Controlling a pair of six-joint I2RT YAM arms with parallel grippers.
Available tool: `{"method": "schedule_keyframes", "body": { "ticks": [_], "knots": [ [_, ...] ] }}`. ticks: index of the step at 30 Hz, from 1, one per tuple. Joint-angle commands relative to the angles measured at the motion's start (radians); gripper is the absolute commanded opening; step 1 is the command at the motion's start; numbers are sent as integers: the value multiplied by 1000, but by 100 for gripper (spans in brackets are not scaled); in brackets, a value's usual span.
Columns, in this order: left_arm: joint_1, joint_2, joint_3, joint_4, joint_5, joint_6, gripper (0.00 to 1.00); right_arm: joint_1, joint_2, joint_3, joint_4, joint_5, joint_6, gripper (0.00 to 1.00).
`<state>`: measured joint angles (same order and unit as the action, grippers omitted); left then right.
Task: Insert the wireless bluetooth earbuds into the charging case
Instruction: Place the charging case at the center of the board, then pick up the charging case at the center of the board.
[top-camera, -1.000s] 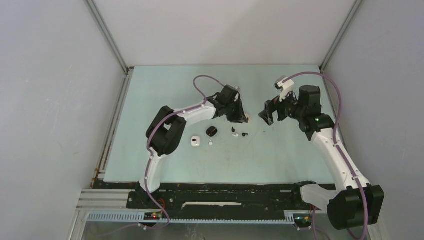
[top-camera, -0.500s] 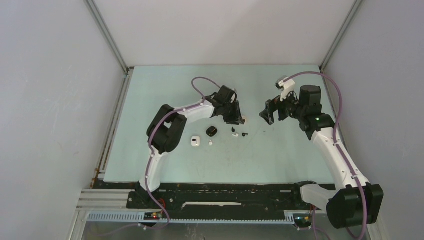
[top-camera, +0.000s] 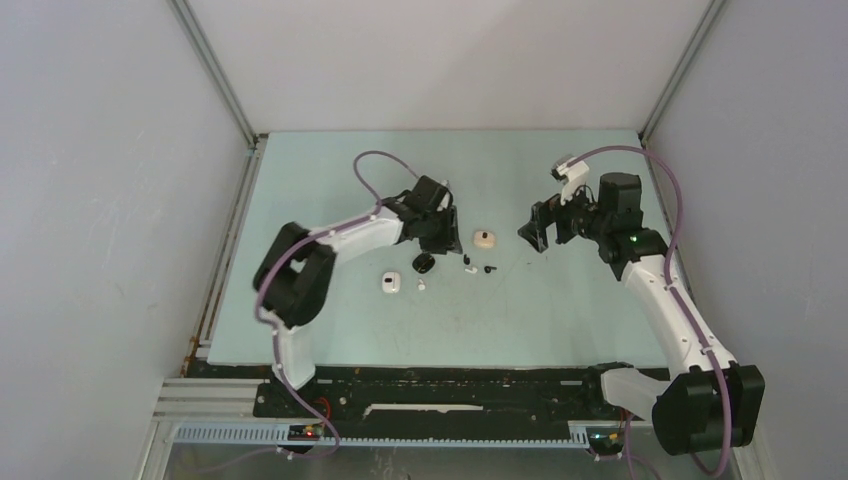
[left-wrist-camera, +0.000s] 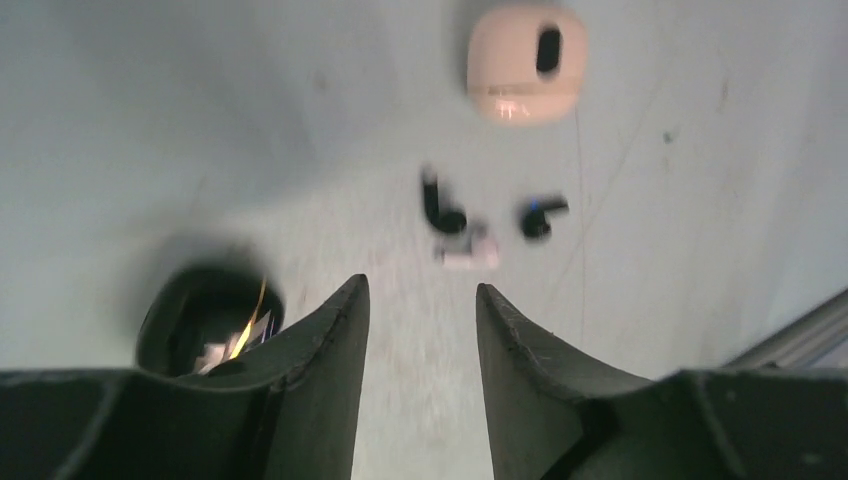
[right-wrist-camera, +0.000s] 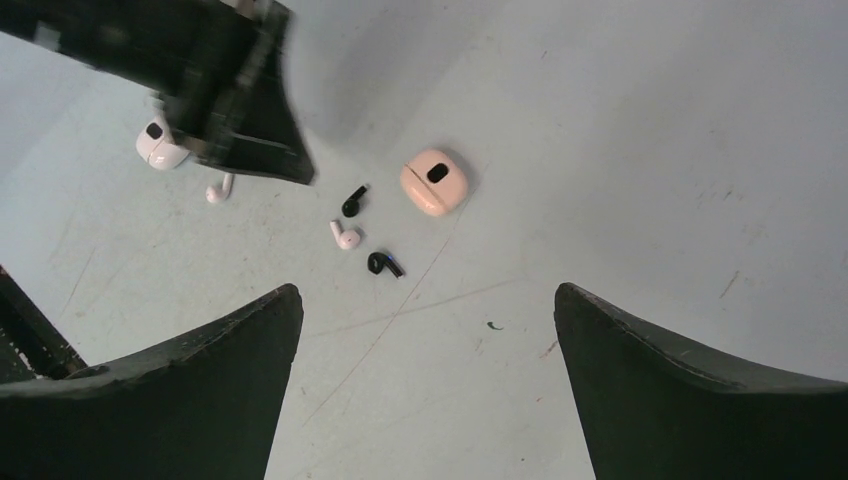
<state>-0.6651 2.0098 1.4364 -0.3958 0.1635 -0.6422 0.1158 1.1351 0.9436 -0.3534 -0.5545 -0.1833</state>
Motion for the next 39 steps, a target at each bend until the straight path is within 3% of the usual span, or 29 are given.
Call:
{"method": "schedule_keyframes", "body": {
  "ticks": [1, 5, 10, 12, 13, 14, 18, 23, 27, 32, 35, 39],
  "knots": [
    [-15, -350, -167, 73, -72, 58, 50, -6, 4, -33, 68, -86, 0, 99],
    [-20, -605, -297, 47, -156, 121, 52, 42, 55, -34, 76, -131, -42, 96],
    [-20, -950, -493, 80, -272, 243, 59, 205, 143, -7, 66, -10, -158, 95],
    [-19, -1064, -568, 83, -298, 276, 69, 264, 182, 23, 60, 29, -179, 94],
    [-18, -1117, -584, 78, -309, 283, 90, 287, 207, 39, 54, 43, -186, 93],
    [-18, -1164, -610, 72, -319, 293, 98, 311, 234, 57, 48, 65, -190, 91],
    [-18, -1299, -669, 33, -391, 365, 100, 399, 361, 149, -2, 142, -204, 82],
    [-18, -1374, -736, 1, -498, 428, 100, 433, 518, 298, -25, 144, -120, 78],
    [-19, -1398, -802, 58, -482, 449, 100, 477, 657, 446, -43, 215, -62, 79],
    [-16, -1359, -806, 63, -621, 426, 100, 546, 828, 645, -100, 174, -68, 80],
    [7, -1282, -747, -47, -757, 341, 100, 583, 899, 743, -115, 171, -67, 79],
    [36, -1201, -715, -102, -805, 298, 100, 619, 979, 843, -162, 264, -7, 77]
  ]
}}
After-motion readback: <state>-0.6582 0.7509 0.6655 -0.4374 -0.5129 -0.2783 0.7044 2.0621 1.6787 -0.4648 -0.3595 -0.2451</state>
